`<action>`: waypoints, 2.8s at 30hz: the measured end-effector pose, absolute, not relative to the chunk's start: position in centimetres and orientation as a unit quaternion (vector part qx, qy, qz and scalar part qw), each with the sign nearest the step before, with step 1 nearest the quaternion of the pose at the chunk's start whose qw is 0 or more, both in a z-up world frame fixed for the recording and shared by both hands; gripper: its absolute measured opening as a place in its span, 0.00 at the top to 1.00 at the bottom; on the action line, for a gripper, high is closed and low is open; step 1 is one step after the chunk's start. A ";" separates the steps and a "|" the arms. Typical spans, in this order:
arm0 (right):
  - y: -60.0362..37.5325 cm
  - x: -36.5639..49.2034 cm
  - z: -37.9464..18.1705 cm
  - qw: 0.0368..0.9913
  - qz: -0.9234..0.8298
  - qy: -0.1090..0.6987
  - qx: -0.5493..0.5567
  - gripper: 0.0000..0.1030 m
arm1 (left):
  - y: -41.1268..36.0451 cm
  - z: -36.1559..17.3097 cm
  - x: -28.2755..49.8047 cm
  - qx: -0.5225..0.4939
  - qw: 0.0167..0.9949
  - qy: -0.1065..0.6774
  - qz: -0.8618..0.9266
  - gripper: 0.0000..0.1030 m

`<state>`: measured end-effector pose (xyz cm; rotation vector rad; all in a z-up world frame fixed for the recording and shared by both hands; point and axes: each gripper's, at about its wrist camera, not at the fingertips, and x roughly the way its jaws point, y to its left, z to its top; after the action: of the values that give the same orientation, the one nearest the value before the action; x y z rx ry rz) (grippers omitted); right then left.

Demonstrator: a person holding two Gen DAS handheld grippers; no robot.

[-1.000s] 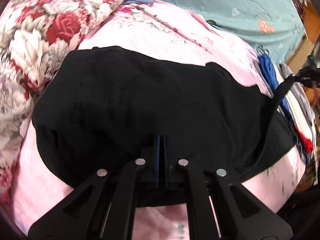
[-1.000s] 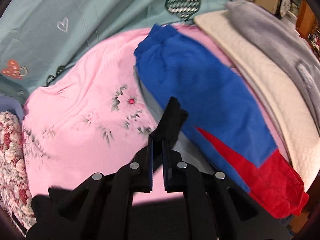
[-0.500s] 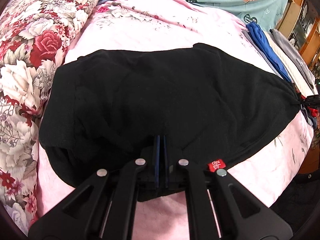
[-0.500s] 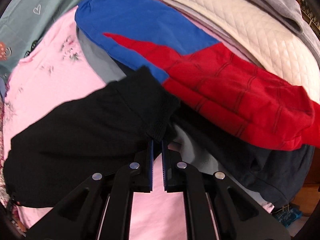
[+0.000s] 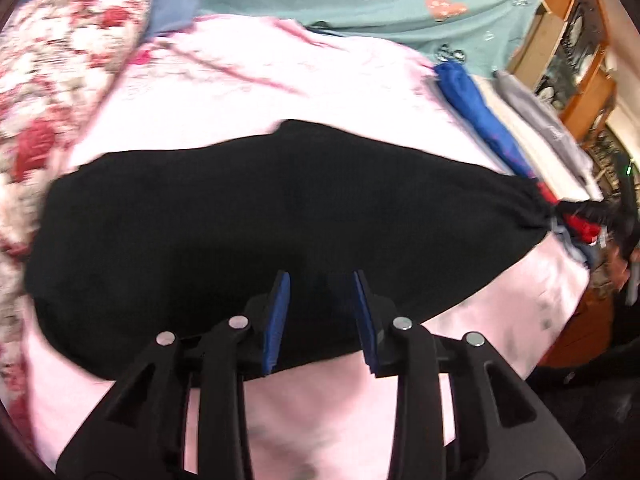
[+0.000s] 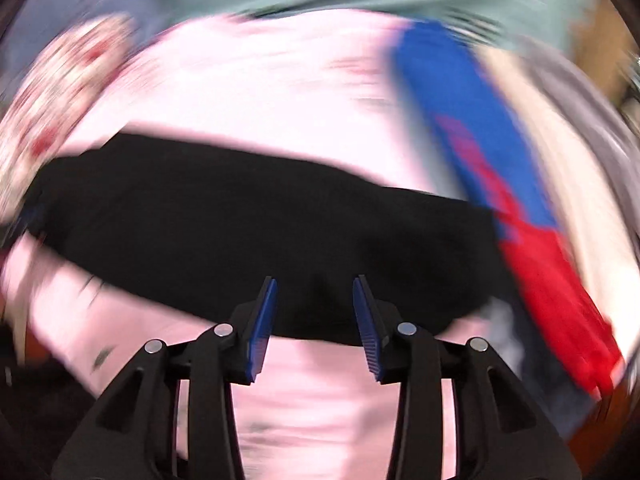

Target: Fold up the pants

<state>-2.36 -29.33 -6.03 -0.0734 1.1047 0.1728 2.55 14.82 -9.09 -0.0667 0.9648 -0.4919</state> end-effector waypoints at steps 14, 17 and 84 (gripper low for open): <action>-18.9 2.4 -12.5 0.759 0.263 0.543 -0.244 0.62 | 9.4 -13.4 4.7 -0.058 0.805 0.544 -0.228 0.76; -18.7 3.8 -13.1 0.749 0.270 0.561 -0.226 0.64 | 9.6 -13.4 4.9 -0.063 0.804 0.546 -0.226 0.76; -8.8 18.2 -5.0 0.791 0.243 0.556 -0.077 0.57 | 11.3 -8.6 11.0 -0.075 0.822 0.523 -0.212 0.90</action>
<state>18.18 -8.82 -5.01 -0.1651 1.1972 0.5232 10.95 11.28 -8.58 -0.1600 1.1132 -0.4518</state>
